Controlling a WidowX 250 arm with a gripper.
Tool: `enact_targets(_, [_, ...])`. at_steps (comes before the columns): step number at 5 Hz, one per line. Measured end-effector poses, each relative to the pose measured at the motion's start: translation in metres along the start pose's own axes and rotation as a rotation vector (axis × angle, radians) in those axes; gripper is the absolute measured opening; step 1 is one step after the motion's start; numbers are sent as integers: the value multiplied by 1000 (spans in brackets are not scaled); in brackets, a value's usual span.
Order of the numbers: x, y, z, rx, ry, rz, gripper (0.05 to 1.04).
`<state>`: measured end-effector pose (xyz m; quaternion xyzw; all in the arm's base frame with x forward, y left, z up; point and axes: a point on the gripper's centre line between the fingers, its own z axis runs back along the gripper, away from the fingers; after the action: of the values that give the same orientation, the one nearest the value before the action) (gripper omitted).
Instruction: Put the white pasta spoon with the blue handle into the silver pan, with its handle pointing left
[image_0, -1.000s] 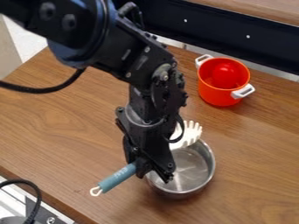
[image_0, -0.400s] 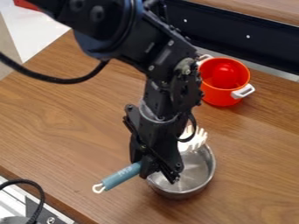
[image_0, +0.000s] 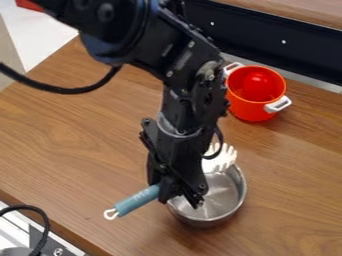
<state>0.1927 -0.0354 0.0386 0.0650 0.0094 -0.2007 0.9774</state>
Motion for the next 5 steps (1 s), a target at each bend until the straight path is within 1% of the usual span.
enact_targets(2, [-3, 13, -2, -2, 7, 4, 204])
enact_targets(3, [-4, 17, -3, 0, 8, 26, 204])
enact_targets(4, [-6, 20, -4, 1, 13, 12, 204])
enact_targets(5, [-9, 21, -5, 0, 17, 13, 238])
